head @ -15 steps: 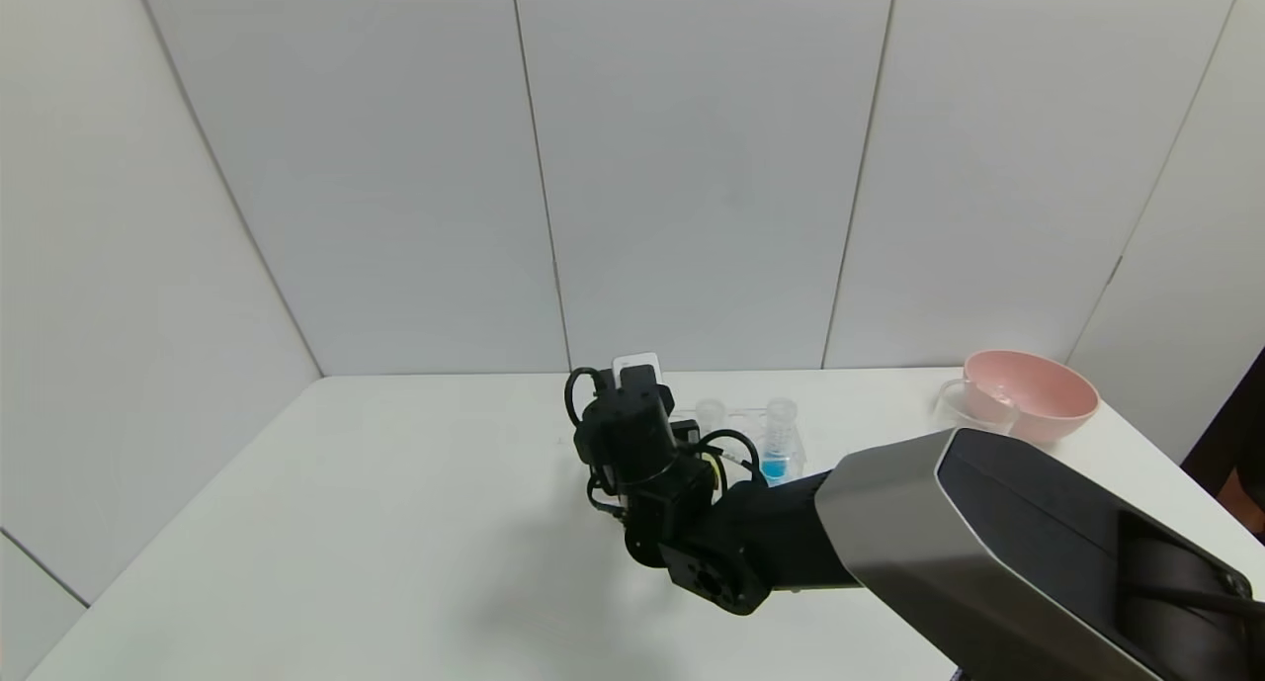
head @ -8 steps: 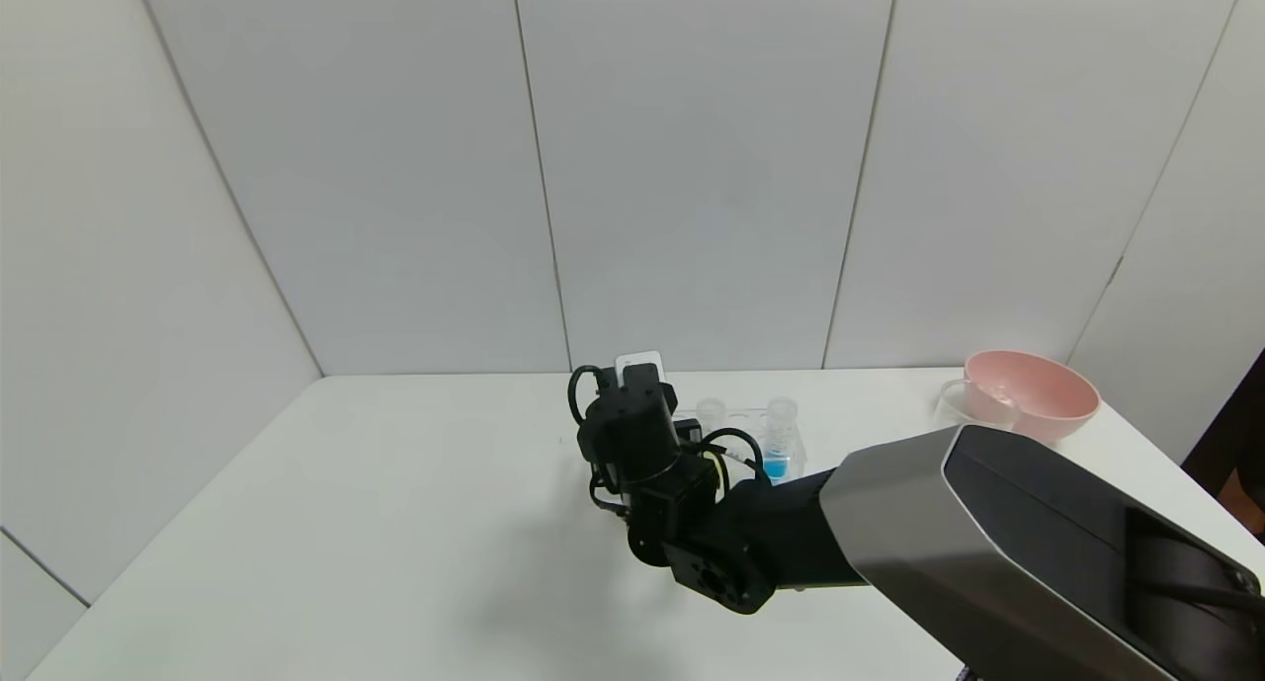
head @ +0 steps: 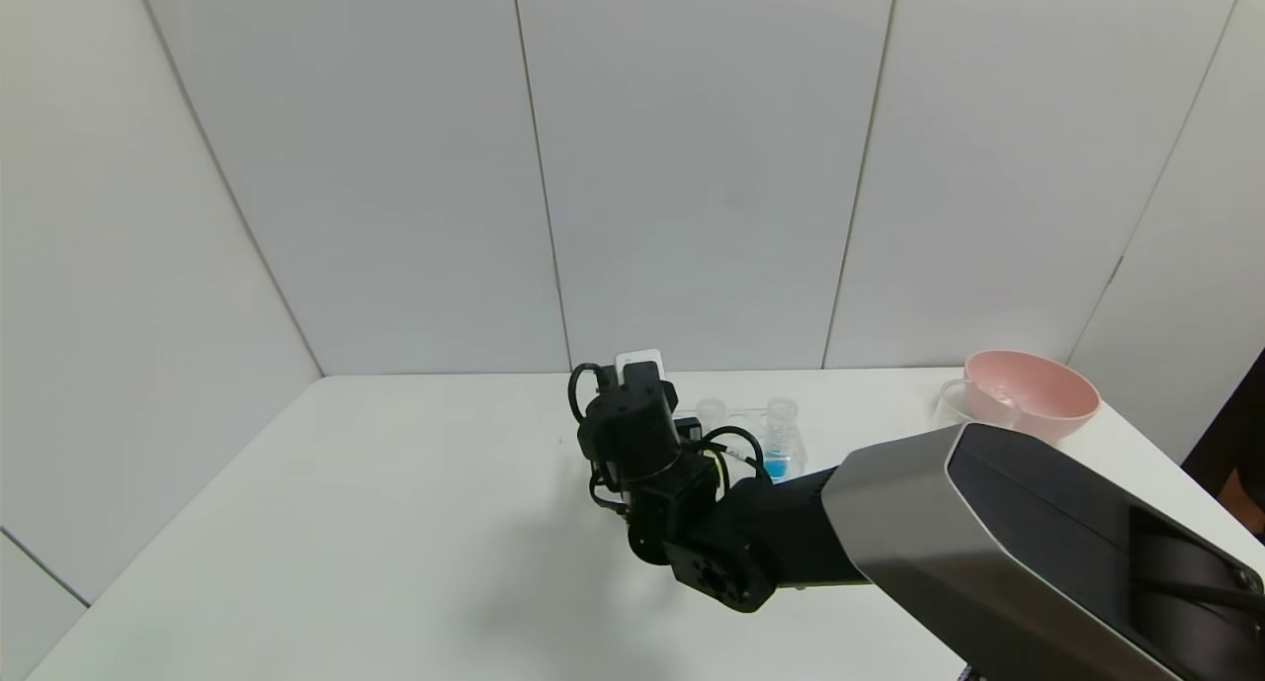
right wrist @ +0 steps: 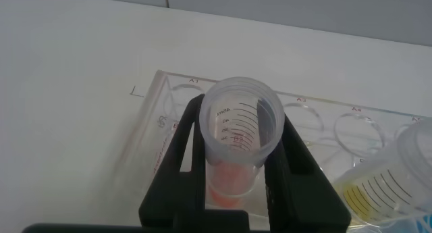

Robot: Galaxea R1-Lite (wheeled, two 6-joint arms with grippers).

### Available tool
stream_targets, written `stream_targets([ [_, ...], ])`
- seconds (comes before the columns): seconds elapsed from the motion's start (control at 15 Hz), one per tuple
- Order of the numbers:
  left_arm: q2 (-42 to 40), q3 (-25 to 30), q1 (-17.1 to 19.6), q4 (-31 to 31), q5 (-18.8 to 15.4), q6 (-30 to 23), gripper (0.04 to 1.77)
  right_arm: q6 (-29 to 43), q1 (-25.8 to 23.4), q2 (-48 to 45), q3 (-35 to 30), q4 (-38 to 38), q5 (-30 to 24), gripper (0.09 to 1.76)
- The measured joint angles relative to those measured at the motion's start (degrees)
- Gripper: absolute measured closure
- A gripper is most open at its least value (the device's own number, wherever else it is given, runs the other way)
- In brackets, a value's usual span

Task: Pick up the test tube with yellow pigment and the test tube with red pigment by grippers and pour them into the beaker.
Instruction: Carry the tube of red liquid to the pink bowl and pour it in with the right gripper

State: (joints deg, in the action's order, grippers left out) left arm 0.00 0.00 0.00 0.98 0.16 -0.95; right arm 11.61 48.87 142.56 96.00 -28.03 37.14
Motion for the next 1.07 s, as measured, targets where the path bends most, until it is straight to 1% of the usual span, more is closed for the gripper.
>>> stream_targets([
  [0.2,0.0,0.0,0.0,0.0,0.0,0.0,0.09,-0.68,0.05,-1.62,0.55,1.12,-0.34,1.29],
  [0.47,0.0,0.0,0.0,0.0,0.0,0.0,0.09,-3.62,0.02,-5.01,0.61,1.71,-0.69,1.29],
  [0.73,0.0,0.0,0.0,0.0,0.0,0.0,0.09,-4.08,0.77,-8.55,0.06,3.86,-0.67,1.29],
  [0.87,0.0,0.0,0.0,0.0,0.0,0.0,0.09,-4.14,0.99,-10.56,-1.77,4.22,-0.78,1.29],
  [1.07,0.0,0.0,0.0,0.0,0.0,0.0,0.09,-4.04,1.1,-13.81,-7.72,3.12,-3.84,1.29],
])
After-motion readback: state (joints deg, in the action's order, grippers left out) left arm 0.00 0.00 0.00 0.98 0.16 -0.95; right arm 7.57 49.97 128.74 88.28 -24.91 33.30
